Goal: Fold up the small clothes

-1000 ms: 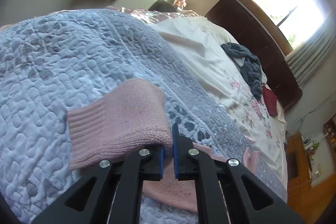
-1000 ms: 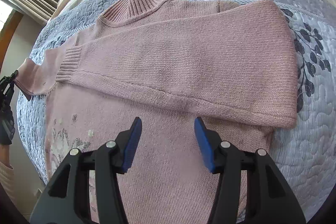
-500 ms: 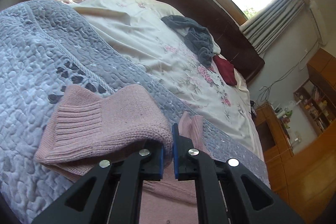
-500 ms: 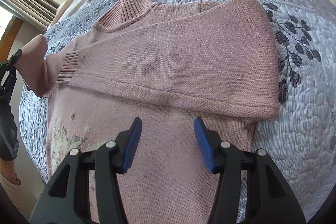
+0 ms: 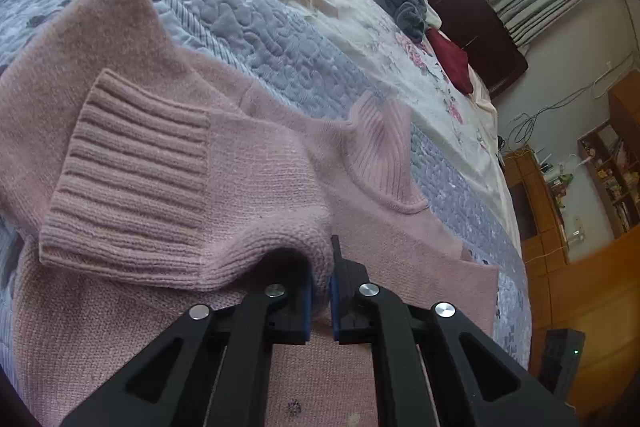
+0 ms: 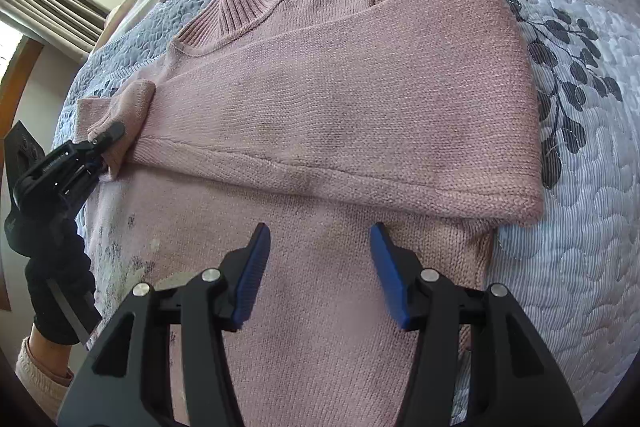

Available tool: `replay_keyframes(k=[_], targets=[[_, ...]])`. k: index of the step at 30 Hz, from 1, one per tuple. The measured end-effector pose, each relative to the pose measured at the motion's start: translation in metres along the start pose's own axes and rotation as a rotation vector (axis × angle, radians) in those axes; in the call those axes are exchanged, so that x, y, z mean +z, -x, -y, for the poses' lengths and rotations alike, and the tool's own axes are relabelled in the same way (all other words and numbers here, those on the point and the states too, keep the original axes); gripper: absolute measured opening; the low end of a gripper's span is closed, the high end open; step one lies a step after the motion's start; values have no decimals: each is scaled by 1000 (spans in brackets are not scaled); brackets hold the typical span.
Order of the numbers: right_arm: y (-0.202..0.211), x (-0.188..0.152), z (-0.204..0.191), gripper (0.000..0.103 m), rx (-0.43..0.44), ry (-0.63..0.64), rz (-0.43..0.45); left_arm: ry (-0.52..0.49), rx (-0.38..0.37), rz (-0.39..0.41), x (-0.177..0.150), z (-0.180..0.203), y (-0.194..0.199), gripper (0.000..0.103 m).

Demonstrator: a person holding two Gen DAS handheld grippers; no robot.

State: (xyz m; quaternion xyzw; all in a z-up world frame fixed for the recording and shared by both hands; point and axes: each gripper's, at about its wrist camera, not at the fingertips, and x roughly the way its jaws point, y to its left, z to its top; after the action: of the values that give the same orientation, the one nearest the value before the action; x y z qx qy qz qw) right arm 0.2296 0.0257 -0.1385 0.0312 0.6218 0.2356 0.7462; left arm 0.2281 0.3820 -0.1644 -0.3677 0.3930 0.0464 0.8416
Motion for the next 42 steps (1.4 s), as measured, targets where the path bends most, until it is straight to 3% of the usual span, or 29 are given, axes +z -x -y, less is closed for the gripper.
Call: replay_keyframes(k=[6, 9, 11, 14, 18, 20, 25, 28, 30, 35, 39, 40, 41, 42], targets=[[-2, 2, -1, 54, -8, -10, -13, -45, -11, -101, -11, -5, 5, 10], [1, 4, -5, 54, -9, -11, -20, -110, -69, -188, -18, -5, 37, 12], [4, 6, -11, 54, -3, 2, -19, -178, -62, -169, -16, -9, 69, 14], [8, 13, -28, 55, 35, 13, -13, -239, 34, -53, 8, -20, 110, 18], [2, 28, -67, 55, 119, 19, -27, -259, 234, 39, 51, -40, 121, 21], [-1, 37, -91, 55, 135, 46, -29, -256, 342, 27, 65, -53, 109, 21], [-13, 56, -139, 55, 171, 99, -53, -201, 429, -71, 67, -87, 76, 21], [-27, 64, -161, 55, 177, 119, -80, -264, 465, -78, 59, -89, 65, 21], [-38, 68, -172, 55, 179, 125, -101, -267, 462, -75, 58, -89, 64, 21], [-62, 76, -192, 55, 208, 110, -137, -153, 342, -41, 65, -102, 87, 21], [-86, 80, -194, 55, 221, 68, -182, -133, 319, -1, 65, -102, 105, 21], [-93, 81, -193, 46, 236, 47, -198, -126, 313, 6, 66, -102, 109, 21], [-98, 80, -191, 26, 263, 28, -212, -121, 308, 14, 67, -102, 112, 21], [-101, 79, -189, 22, 273, 15, -214, -119, 306, 21, 69, -101, 115, 21]])
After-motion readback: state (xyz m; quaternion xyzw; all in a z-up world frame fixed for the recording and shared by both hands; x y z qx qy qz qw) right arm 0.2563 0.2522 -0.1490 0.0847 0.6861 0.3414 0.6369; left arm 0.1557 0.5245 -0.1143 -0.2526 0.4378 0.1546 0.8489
